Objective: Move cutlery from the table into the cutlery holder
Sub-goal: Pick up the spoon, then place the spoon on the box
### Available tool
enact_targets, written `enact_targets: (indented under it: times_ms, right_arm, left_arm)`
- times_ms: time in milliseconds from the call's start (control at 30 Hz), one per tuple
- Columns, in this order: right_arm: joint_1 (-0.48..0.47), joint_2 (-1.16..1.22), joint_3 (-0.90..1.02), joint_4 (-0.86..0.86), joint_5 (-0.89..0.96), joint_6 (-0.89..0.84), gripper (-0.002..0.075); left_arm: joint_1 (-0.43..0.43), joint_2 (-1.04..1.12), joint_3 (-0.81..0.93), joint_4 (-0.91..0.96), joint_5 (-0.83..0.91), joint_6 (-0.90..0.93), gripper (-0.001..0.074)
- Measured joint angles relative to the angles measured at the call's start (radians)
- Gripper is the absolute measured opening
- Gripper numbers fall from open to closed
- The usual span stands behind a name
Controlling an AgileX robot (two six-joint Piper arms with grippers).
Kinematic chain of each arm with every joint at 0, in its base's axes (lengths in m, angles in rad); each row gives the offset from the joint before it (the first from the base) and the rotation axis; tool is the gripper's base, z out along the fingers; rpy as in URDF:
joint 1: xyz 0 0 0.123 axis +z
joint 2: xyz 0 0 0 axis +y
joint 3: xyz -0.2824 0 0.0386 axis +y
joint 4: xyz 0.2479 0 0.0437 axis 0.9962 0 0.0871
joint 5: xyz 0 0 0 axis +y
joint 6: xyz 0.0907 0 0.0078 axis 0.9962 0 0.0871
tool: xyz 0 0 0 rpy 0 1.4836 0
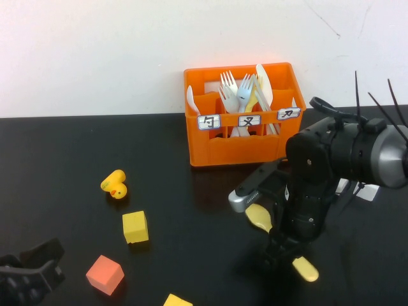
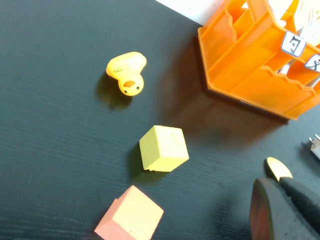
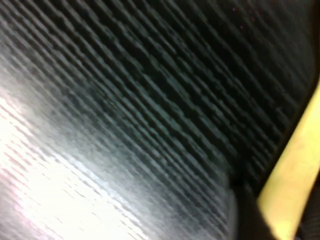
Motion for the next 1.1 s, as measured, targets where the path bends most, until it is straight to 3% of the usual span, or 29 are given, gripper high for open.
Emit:
enact_targets:
  times_ms: [100, 367, 467, 767, 933, 1100]
  right_arm:
    - [0.000, 0.000, 0.000, -0.006, 0.002, 0.000, 0.0169]
    - [0.000, -0.002, 0.000, -0.004, -0.002, -0.008, 0.0171]
    - [0.000, -0.010, 0.000, 0.001, -0.002, -0.022, 0.0171]
    - [0.000, -0.154, -0.013, 0.029, -0.054, -0.055, 0.0171]
    - [0.000, -0.224, -0.015, 0.037, -0.123, -0.057, 0.0171]
    - [0.000, -0.274, -0.015, 0.059, -0.305, -0.057, 0.0171]
  left_arm:
    - [0.000, 0.000, 0.000, 0.000, 0.000, 0.000, -0.0001]
    - [0.000, 0.000, 0.000, 0.056, -0.019, 0.000, -0.0001]
    - [0.000, 0.000, 0.000, 0.185, -0.044, 0.000, -0.0001]
    - [0.000, 0.000, 0.000, 0.806, -0.105, 0.002, -0.0001]
    - [0.000, 0.000, 0.000, 0.864, -0.114, 0.002, -0.0001]
    - [0.000, 0.000, 0.000, 0.870, -0.097, -0.051, -0.0001]
